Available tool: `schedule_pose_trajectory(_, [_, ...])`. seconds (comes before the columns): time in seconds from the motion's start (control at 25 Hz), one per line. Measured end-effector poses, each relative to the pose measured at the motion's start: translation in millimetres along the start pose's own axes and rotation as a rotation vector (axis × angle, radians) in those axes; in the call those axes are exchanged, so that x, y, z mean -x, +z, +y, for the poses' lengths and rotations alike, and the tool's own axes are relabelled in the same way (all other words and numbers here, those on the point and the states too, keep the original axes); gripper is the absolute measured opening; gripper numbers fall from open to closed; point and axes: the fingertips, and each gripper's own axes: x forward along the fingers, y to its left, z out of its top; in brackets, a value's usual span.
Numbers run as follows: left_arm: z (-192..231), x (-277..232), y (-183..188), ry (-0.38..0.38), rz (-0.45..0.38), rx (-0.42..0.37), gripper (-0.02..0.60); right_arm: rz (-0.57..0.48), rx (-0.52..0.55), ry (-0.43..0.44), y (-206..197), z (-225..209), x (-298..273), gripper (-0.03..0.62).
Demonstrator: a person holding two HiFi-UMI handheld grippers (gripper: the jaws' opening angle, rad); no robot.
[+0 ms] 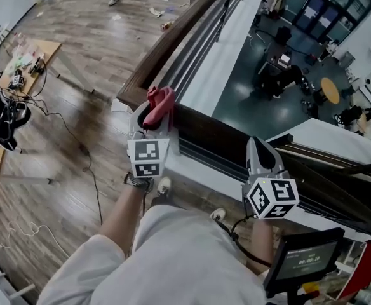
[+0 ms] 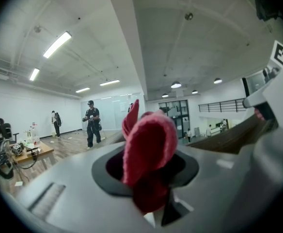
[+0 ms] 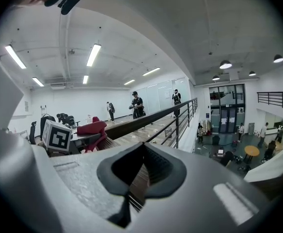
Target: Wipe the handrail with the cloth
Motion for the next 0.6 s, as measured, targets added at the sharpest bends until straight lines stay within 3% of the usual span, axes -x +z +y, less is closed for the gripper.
schedule_pose_trajectory(0.6, [-38.3, 4.0, 2.4, -0.039, 0.011, -0.03, 0.152, 0.003, -0.045, -0.058, -12.5, -32.4, 23.0, 0.003])
